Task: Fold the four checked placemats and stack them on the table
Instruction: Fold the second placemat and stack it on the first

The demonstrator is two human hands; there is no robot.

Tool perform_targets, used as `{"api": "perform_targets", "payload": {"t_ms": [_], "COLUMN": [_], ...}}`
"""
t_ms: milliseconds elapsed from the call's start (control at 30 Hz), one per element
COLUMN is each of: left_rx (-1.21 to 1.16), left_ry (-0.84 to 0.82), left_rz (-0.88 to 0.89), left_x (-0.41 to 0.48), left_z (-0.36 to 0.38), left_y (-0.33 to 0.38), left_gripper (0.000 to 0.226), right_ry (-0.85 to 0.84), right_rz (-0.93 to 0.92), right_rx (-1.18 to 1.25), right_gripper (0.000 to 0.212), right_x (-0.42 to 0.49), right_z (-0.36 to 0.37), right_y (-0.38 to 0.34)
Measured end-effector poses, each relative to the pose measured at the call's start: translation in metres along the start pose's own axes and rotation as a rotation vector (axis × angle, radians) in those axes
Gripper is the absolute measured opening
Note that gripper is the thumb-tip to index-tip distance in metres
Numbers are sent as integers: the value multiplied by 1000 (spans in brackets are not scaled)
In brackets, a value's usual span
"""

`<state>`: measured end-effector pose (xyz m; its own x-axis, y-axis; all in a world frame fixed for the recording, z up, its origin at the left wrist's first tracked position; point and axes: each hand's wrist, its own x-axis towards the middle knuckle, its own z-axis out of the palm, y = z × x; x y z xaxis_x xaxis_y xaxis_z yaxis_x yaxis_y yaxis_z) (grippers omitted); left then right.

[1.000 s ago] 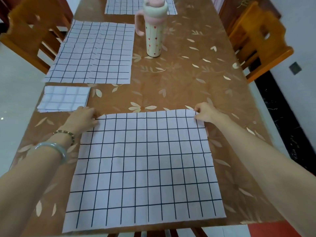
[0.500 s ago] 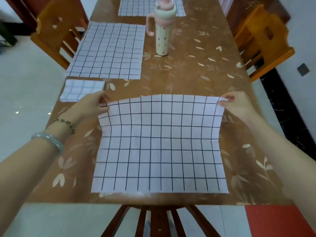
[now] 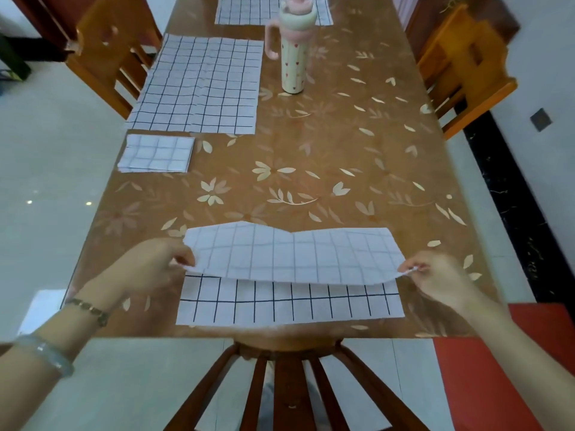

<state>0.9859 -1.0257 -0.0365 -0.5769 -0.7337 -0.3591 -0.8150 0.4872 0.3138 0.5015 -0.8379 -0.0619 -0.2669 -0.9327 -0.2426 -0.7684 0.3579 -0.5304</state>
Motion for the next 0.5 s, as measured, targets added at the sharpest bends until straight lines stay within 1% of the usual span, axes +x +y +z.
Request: {"api": "perform_targets", "payload": {"t_ms": [67, 133, 267, 367, 500], "left_rx": [59, 105, 165, 175, 185], "left_ry": [-67, -115, -206, -252, -290], "left_rz": [61, 55, 94, 98, 151], "left_x": [-8, -12, -16, -19, -23], "left_z": [18, 30, 57, 71, 79], "left_y": [8, 13, 23, 24, 28], "left_gripper": [27, 23, 18, 14, 11], "right_ry": [-21, -36, -156, -177, -186], "right_rz": [-120, -157, -95, -51, -18], "right_rx": [-121, -196, -304, -340, -367], "right_gripper": [35, 37, 27, 25, 28], "right_x": [-8, -12, -17, -17, -13], "right_z": [14, 25, 40, 44, 45], "right_y": [8, 14, 19, 23, 22]}}
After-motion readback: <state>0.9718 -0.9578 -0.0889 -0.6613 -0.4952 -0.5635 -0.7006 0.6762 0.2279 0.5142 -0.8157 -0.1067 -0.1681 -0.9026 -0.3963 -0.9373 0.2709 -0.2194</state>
